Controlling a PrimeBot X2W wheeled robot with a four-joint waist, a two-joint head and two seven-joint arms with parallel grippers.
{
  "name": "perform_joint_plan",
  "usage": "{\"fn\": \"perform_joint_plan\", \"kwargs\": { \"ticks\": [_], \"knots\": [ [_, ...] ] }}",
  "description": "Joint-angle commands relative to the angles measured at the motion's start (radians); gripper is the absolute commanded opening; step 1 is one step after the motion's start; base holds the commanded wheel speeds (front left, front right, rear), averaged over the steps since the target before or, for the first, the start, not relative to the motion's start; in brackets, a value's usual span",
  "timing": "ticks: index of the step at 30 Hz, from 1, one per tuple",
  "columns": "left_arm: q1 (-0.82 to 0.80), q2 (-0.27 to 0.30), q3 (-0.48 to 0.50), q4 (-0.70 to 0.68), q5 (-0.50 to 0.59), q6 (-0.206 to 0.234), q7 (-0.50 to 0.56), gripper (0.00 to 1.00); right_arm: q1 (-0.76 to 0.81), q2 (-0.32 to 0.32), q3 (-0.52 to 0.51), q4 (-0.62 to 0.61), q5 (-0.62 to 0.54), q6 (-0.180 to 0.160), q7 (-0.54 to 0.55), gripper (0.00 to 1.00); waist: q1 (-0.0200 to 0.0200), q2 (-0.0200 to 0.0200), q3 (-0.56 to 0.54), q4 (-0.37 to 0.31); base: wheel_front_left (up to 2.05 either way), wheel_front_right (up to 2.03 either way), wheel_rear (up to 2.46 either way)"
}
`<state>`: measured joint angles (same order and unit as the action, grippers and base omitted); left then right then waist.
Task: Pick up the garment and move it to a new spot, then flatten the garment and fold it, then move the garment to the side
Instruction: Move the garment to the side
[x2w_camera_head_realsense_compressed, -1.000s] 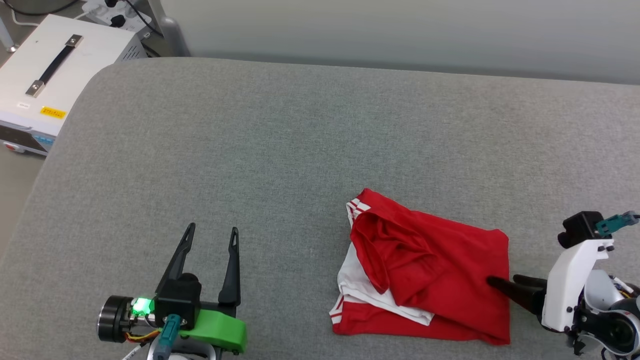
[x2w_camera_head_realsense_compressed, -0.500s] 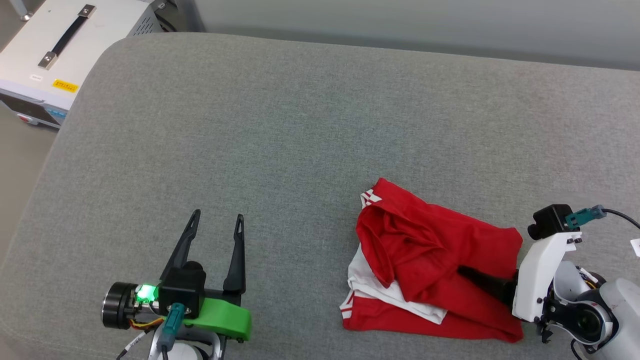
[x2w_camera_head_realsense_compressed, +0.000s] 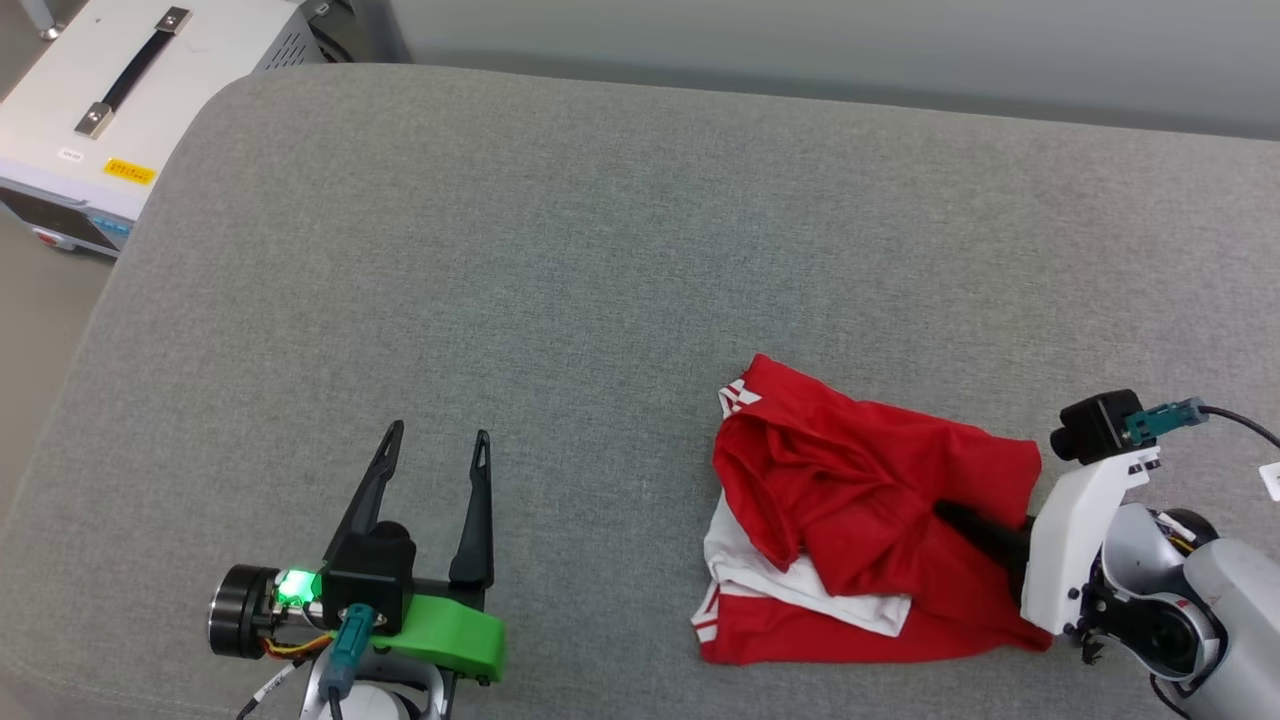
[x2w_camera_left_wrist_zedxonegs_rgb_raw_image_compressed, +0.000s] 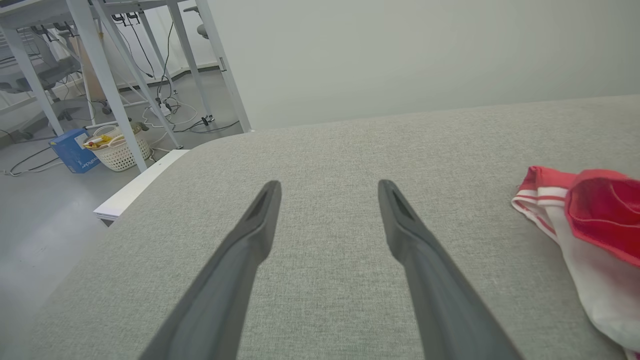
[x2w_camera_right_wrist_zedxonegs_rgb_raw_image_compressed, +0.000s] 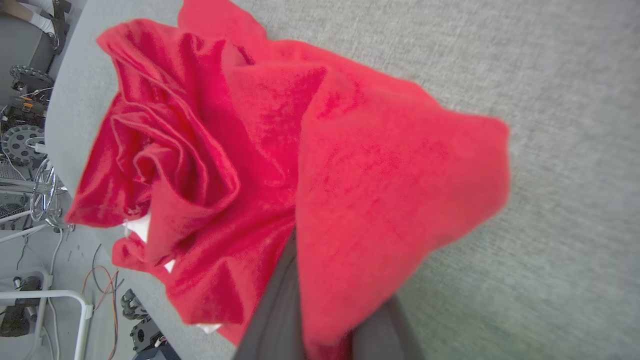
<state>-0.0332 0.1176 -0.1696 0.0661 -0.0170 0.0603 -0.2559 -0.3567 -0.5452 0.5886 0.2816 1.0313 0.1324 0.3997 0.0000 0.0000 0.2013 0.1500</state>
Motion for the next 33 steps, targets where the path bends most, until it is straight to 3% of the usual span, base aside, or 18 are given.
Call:
{"fn": "perform_joint_plan", "kwargs": {
  "ticks": [1, 10, 14, 24, 33],
  "knots": [
    [-0.005, -0.006, -0.001, 0.002, 0.005, 0.005, -0.006, 1.0, -0.028, -0.03, 0.004, -0.006, -0.012, -0.002, -0.025, 0.0, 0.0, 0.0, -0.012, -0.013, 0.0, 0.0, 0.0],
    [0.019, -0.005, 0.01, -0.01, 0.0, 0.012, -0.006, 1.0, -0.097, -0.195, 0.077, -0.061, -0.151, -0.002, -0.096, 0.0, 0.0, 0.0, -0.034, -0.095, 0.0, 0.0, 0.0],
    [0.021, -0.009, 0.011, -0.019, -0.002, 0.015, -0.006, 1.0, -0.104, -0.244, 0.072, -0.082, -0.16, -0.002, -0.09, 0.0, 0.0, 0.0, -0.034, -0.142, 0.0, 0.0, 0.0],
    [0.003, -0.008, 0.023, -0.053, 0.003, 0.023, -0.006, 1.0, -0.111, -0.359, -0.012, -0.121, -0.143, -0.002, -0.024, 0.0, 0.0, 0.0, 0.027, -0.263, 0.0, 0.0, 0.0],
    [-0.058, 0.015, 0.025, -0.096, 0.017, 0.016, -0.006, 1.0, -0.148, -0.461, -0.129, -0.061, -0.157, -0.002, 0.05, 0.0, 0.0, 0.0, 0.153, -0.288, 0.0, 0.0, 0.0]
  ]
}}
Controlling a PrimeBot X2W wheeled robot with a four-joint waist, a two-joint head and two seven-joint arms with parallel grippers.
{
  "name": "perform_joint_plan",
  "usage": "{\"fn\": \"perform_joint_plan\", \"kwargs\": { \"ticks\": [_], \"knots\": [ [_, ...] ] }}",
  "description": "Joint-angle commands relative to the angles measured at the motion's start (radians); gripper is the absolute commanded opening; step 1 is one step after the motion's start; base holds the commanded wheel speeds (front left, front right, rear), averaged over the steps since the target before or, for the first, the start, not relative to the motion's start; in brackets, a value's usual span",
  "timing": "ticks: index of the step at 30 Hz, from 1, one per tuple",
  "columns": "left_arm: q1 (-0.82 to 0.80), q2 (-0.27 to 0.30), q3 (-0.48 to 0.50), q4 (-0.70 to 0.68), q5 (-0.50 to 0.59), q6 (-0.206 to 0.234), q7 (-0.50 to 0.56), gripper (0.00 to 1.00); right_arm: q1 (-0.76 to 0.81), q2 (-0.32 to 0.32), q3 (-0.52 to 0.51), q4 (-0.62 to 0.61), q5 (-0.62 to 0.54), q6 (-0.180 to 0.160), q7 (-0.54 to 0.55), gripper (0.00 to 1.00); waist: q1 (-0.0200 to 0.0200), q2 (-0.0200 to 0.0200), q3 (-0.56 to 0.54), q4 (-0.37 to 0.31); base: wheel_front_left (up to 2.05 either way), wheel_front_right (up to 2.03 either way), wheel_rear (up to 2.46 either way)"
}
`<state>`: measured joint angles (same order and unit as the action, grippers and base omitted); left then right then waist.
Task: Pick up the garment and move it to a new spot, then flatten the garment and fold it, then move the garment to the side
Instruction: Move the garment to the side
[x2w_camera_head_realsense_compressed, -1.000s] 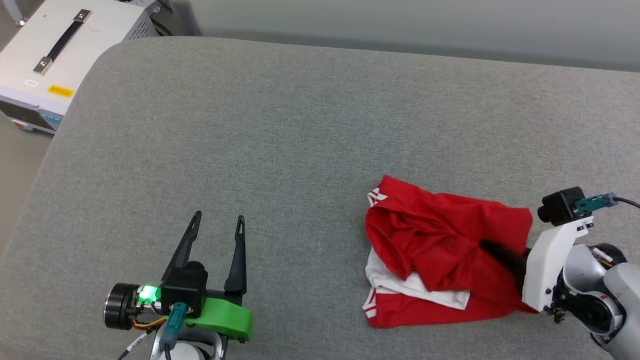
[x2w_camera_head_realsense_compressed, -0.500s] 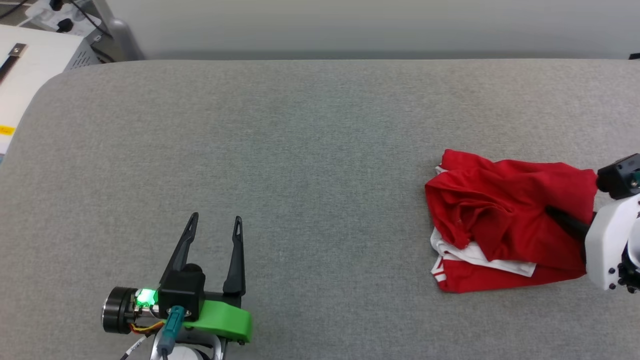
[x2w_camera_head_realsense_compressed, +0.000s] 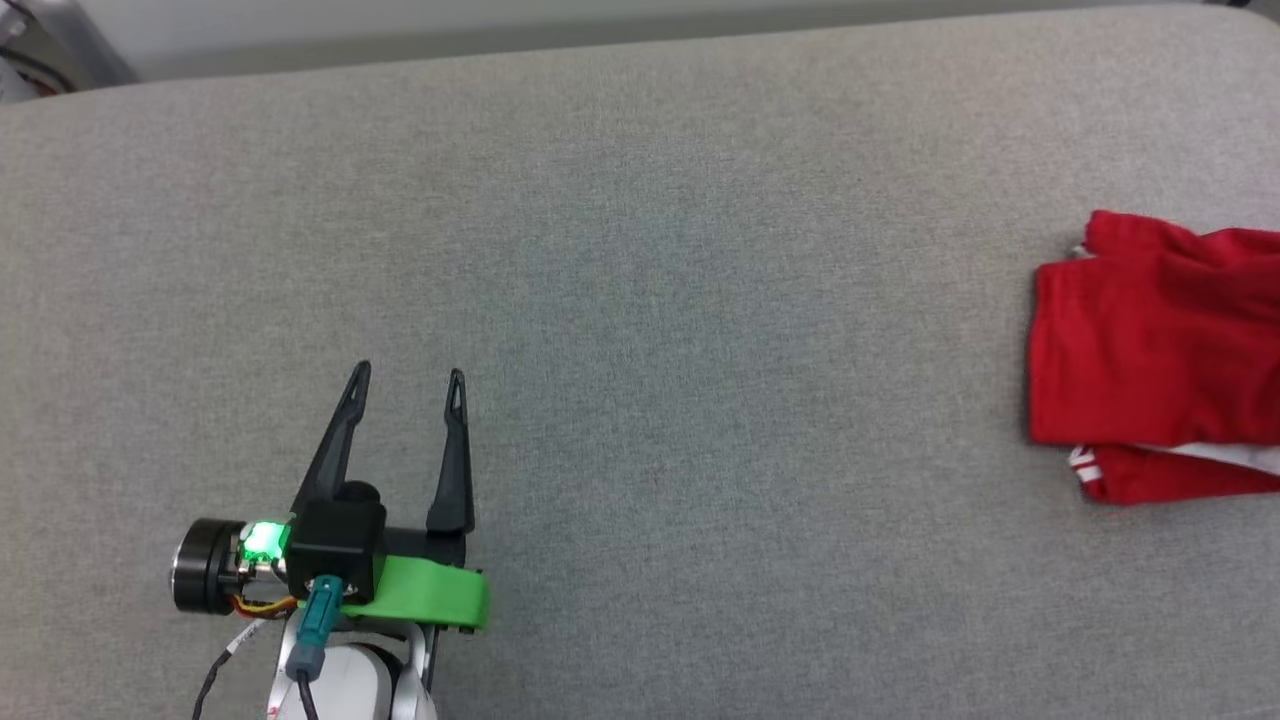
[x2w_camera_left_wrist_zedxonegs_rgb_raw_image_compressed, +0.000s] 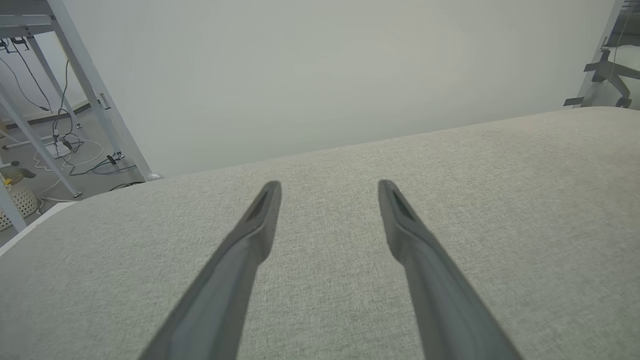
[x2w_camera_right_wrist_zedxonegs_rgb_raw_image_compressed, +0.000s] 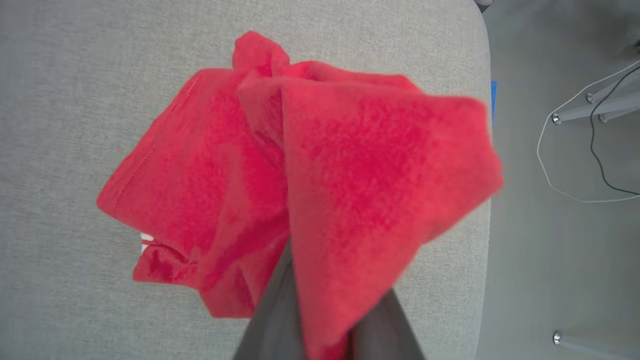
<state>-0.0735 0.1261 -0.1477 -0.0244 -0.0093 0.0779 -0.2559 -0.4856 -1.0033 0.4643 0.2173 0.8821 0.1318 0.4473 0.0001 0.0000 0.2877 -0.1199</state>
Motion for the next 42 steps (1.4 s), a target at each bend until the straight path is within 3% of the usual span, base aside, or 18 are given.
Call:
{"fn": "perform_joint_plan", "kwargs": {
  "ticks": [1, 12, 25, 26, 27, 28, 35, 42],
  "knots": [
    [-0.03, 0.009, 0.002, -0.012, 0.011, -0.003, -0.006, 1.0, -0.027, -0.016, -0.02, 0.019, -0.019, -0.001, 0.008, 0.0, -0.0001, 0.0, 0.086, -0.014, 0.0, 0.0, 0.0],
    [-0.117, 0.021, -0.011, -0.078, 0.017, 0.003, -0.006, 1.0, -0.127, -0.059, -0.15, 0.228, -0.092, -0.001, 0.029, 0.0, -0.0001, 0.0, 0.229, 0.026, 0.0, 0.0, 0.0],
    [-0.154, 0.039, -0.022, -0.11, 0.018, 0.021, -0.006, 1.0, -0.254, -0.048, -0.162, 0.43, -0.17, -0.001, -0.087, 0.0, -0.0001, 0.0, 0.283, 0.042, 0.0, 0.0, 0.0],
    [-0.155, 0.04, -0.022, -0.109, 0.017, 0.023, -0.006, 1.0, -0.26, -0.042, -0.158, 0.444, -0.174, -0.001, -0.095, 0.16, -0.0001, 0.0, 0.28, 0.041, 0.0, 0.0, 0.0],
    [-0.154, 0.04, -0.022, -0.108, 0.017, 0.025, -0.006, 1.0, -0.263, -0.037, -0.153, 0.454, -0.178, -0.001, -0.099, 0.48, -0.0001, 0.0, 0.277, 0.04, 0.0, 0.0, 0.0],
    [-0.153, 0.041, -0.022, -0.106, 0.016, 0.028, -0.006, 1.0, -0.269, -0.033, -0.15, 0.466, -0.186, -0.001, -0.111, 1.0, -0.0001, 0.0, 0.272, 0.039, 0.0, 0.0, 0.0],
    [-0.13, 0.043, -0.024, -0.091, 0.008, 0.04, -0.006, 1.0, -0.286, -0.018, -0.117, 0.522, -0.24, -0.001, -0.21, 1.0, -0.0001, 0.0, 0.207, 0.035, 0.0, 0.0, 0.0],
    [-0.08, 0.041, -0.019, -0.076, -0.006, 0.046, -0.006, 1.0, -0.282, 0.017, -0.117, 0.511, -0.273, -0.001, -0.441, 1.0, -0.0001, 0.0, 0.109, 0.039, 0.0, 0.0, 0.0]
  ]
}}
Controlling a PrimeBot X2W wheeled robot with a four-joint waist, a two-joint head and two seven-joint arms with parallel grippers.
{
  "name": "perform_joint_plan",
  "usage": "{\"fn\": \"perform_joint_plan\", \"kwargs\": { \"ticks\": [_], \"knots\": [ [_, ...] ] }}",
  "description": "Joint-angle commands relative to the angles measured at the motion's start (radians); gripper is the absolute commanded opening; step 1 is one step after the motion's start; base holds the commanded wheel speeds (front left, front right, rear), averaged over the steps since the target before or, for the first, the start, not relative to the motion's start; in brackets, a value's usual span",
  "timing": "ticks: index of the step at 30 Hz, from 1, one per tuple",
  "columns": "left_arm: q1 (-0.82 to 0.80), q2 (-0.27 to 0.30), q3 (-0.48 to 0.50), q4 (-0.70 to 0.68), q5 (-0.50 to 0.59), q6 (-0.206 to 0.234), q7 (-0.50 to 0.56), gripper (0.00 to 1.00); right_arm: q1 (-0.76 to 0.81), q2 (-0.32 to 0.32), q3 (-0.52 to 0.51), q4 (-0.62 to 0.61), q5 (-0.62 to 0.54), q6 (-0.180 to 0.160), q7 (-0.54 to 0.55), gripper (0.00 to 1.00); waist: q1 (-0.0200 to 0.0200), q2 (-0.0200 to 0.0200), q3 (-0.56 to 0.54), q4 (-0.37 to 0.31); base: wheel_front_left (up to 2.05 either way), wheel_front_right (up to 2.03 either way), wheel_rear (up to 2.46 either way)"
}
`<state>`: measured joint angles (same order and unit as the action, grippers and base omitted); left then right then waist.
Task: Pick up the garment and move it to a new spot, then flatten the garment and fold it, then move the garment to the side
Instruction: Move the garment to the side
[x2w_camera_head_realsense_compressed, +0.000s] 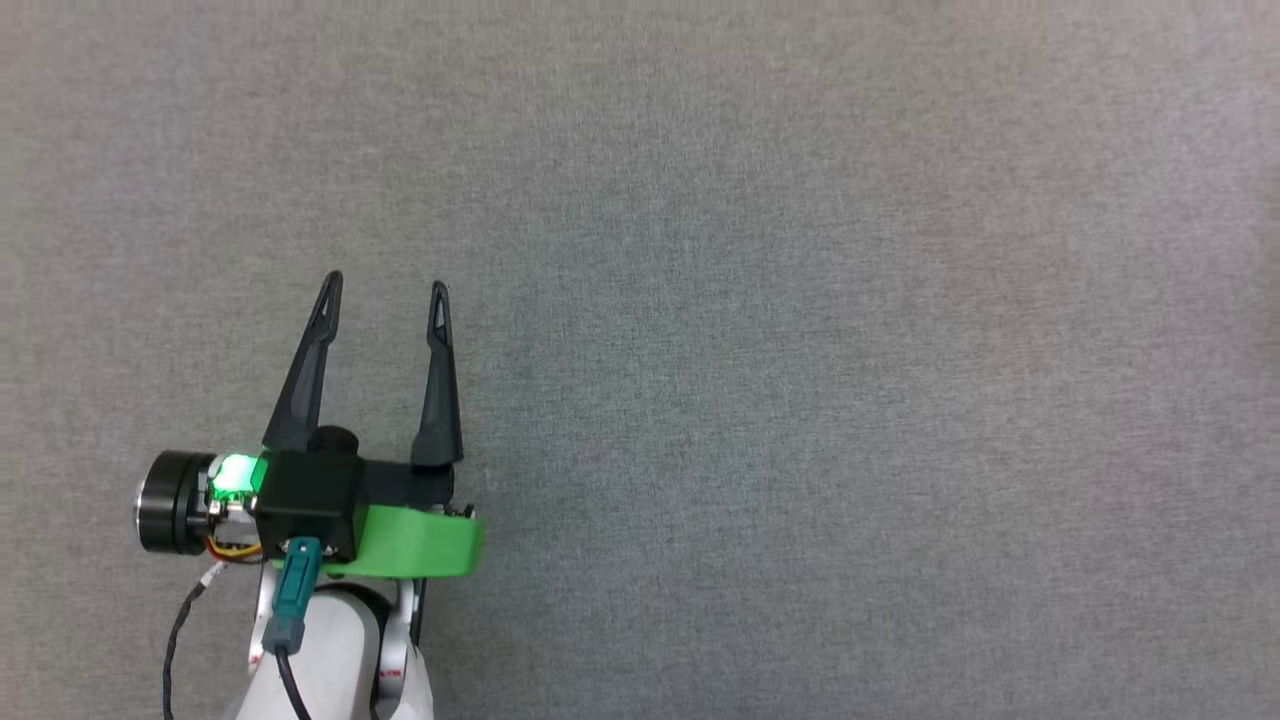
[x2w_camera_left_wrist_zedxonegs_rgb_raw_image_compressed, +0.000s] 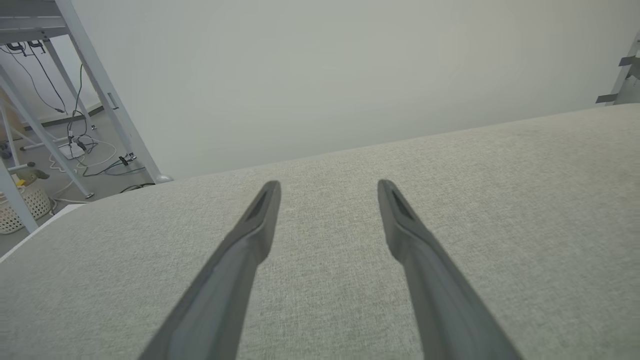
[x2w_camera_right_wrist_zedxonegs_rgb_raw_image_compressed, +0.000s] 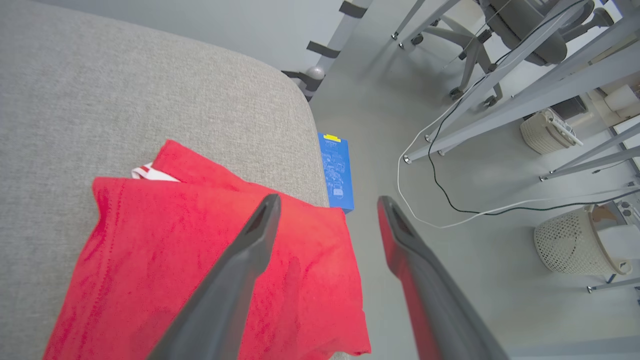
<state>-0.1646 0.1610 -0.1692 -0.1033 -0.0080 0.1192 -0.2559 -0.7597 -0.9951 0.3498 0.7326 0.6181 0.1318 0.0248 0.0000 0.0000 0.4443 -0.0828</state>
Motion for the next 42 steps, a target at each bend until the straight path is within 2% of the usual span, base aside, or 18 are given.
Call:
{"fn": "perform_joint_plan", "kwargs": {
  "ticks": [1, 4, 9, 15, 19, 23, 27, 34, 42],
  "knots": [
    [0.018, 0.006, 0.003, 0.004, -0.009, 0.005, -0.006, 1.0, -0.011, 0.018, -0.017, -0.005, -0.013, -0.001, -0.066, 1.0, 0.0, 0.0, -0.058, 0.003, 0.0, 0.0, 0.0],
    [0.044, 0.0, 0.001, 0.016, -0.015, 0.002, -0.006, 1.0, -0.009, 0.066, -0.073, 0.011, -0.061, -0.001, -0.225, 1.0, 0.0, 0.0, -0.106, 0.016, 0.0, 0.0, 0.0],
    [0.084, -0.002, 0.008, 0.023, -0.021, -0.002, -0.006, 1.0, 0.015, 0.18, -0.176, -0.034, -0.168, -0.001, -0.285, 1.0, 0.0, 0.0, -0.162, 0.029, 0.0, 0.0, 0.0],
    [0.117, -0.004, 0.019, 0.033, -0.026, -0.009, -0.006, 1.0, 0.141, 0.389, -0.399, -0.307, -0.311, -0.001, -0.286, 1.0, 0.0, 0.0, -0.217, 0.057, 0.0, 0.0, 0.0],
    [0.135, -0.01, 0.023, 0.047, -0.029, -0.015, -0.006, 1.0, 0.259, 0.544, -0.476, -0.473, -0.392, -0.001, -0.286, 1.0, 0.0, 0.0, -0.252, 0.081, 0.0, 0.0, 0.0],
    [0.15, -0.015, 0.029, 0.064, -0.031, -0.022, -0.006, 1.0, 0.365, 0.677, -0.484, -0.591, -0.461, -0.001, -0.286, 1.0, 0.0, 0.0, -0.283, 0.1, 0.0, 0.0, 0.0],
    [0.164, -0.018, 0.032, 0.081, -0.032, -0.031, -0.006, 1.0, 0.46, 0.775, -0.468, -0.65, -0.492, -0.001, -0.286, 1.0, 0.0, 0.0, -0.311, 0.113, 0.0, 0.0, 0.0],
    [0.181, -0.026, 0.037, 0.106, -0.032, -0.043, -0.006, 1.0, 0.621, 0.876, -0.469, -0.728, -0.496, -0.001, -0.287, 1.0, 0.0, 0.0, -0.355, 0.134, 0.0, 0.0, 0.0],
    [0.213, -0.033, 0.048, 0.125, -0.034, -0.053, -0.006, 1.0, 0.768, 0.932, -0.412, -0.741, -0.476, -0.001, -0.287, 1.0, 0.0, 0.0, -0.406, 0.135, 0.0, 0.0, 0.0]
  ]
}}
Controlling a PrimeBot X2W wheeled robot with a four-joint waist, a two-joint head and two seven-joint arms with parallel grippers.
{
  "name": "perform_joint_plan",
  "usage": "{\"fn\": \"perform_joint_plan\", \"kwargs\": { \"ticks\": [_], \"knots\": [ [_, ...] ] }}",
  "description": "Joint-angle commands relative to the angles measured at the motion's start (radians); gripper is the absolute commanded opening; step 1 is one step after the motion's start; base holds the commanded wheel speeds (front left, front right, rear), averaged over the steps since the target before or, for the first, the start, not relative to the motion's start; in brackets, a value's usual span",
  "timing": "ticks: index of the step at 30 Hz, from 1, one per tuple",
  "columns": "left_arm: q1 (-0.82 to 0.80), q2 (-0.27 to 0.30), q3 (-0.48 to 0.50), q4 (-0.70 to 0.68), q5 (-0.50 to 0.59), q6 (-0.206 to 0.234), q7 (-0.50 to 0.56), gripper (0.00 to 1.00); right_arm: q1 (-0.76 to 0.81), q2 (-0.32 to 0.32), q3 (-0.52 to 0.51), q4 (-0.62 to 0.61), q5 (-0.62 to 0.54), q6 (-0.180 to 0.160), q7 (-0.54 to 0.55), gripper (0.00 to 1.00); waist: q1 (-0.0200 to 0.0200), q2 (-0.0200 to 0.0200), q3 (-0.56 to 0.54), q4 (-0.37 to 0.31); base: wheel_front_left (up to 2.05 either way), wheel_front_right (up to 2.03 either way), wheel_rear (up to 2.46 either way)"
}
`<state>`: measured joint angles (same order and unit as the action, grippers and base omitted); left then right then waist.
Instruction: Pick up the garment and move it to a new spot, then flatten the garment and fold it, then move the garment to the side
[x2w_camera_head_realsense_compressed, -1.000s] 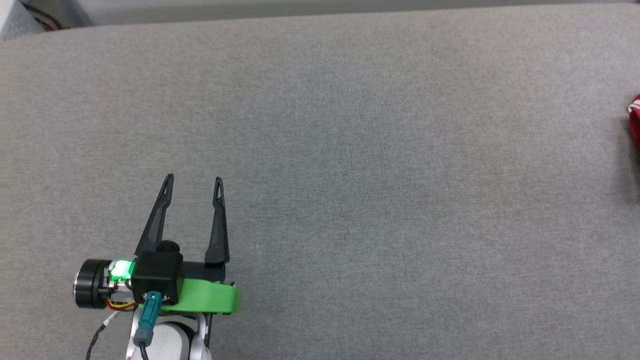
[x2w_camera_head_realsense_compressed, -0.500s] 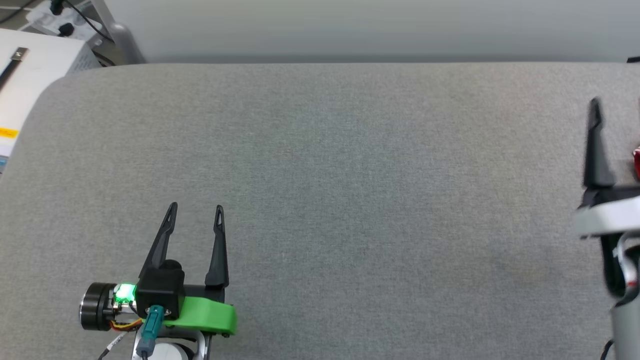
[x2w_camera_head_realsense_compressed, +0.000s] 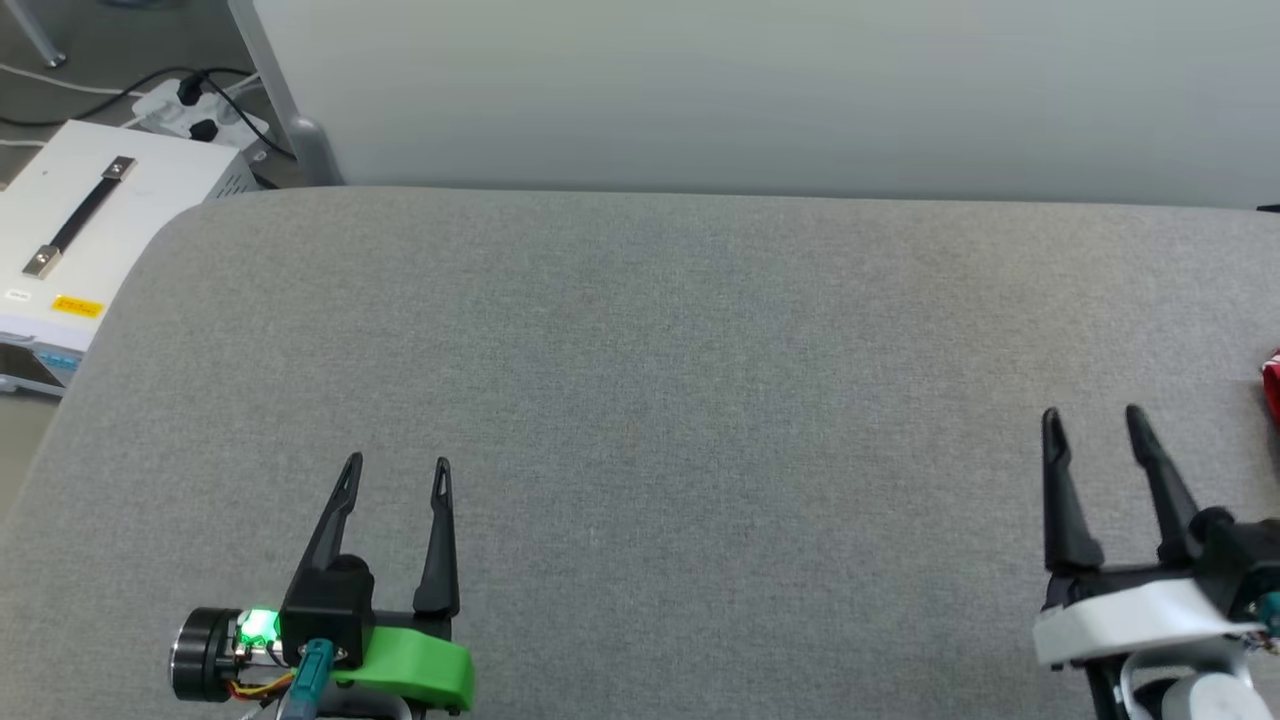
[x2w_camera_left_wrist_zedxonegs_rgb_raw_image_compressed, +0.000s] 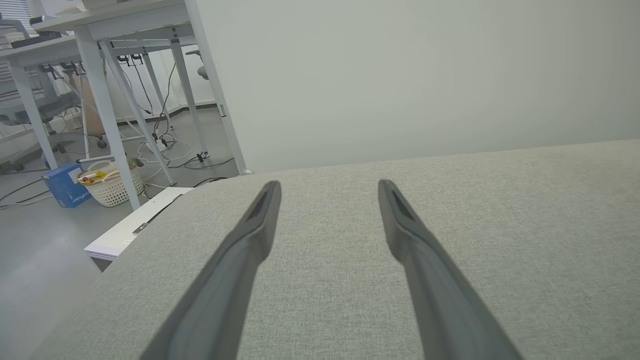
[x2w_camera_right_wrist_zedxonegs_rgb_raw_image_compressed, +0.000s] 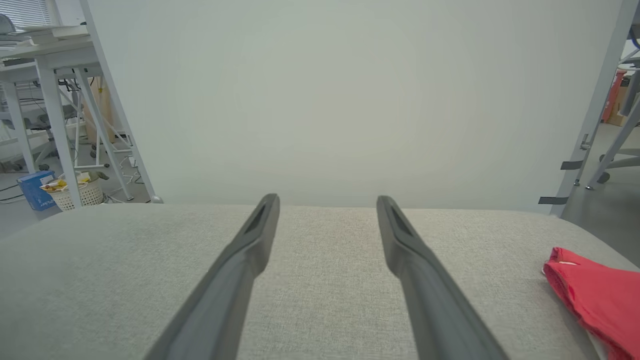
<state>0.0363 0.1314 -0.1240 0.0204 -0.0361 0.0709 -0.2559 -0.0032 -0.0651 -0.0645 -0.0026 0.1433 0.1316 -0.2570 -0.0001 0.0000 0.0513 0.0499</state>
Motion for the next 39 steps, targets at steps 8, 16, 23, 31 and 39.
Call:
{"fn": "perform_joint_plan", "kwargs": {
  "ticks": [8, 16, 23, 31, 39],
  "knots": [
    [0.035, -0.011, 0.009, 0.009, -0.009, -0.018, -0.006, 1.0, 0.083, 0.013, 0.0, -0.018, 0.005, -0.001, -0.005, 1.0, 0.0001, 0.0, -0.038, 0.013, 0.0, 0.0, 0.0],
    [0.046, -0.018, 0.015, 0.011, -0.01, -0.032, -0.006, 1.0, 0.127, 0.015, 0.01, -0.029, 0.018, -0.001, -0.005, 1.0, 0.0001, 0.0, -0.044, 0.023, 0.0, 0.0, 0.0],
    [0.049, -0.025, 0.022, 0.012, -0.011, -0.04, -0.006, 1.0, 0.137, 0.015, 0.02, -0.026, 0.019, -0.001, -0.005, 1.0, 0.0001, 0.0, -0.044, 0.021, 0.0, 0.0, 0.0],
    [0.035, -0.029, 0.031, 0.009, -0.008, -0.044, 0.002, 0.0, 0.127, 0.014, 0.024, -0.021, 0.015, 0.0, 0.001, 0.0, 0.0001, 0.0, -0.05, 0.018, 0.0, 0.0, 0.0],
    [0.032, -0.032, 0.035, 0.008, -0.006, -0.045, 0.013, 0.0, 0.121, 0.014, 0.026, -0.02, 0.008, 0.0, 0.014, 0.0, 0.0001, 0.0, -0.05, 0.014, 0.0, 0.0, 0.0]
  ]
}}
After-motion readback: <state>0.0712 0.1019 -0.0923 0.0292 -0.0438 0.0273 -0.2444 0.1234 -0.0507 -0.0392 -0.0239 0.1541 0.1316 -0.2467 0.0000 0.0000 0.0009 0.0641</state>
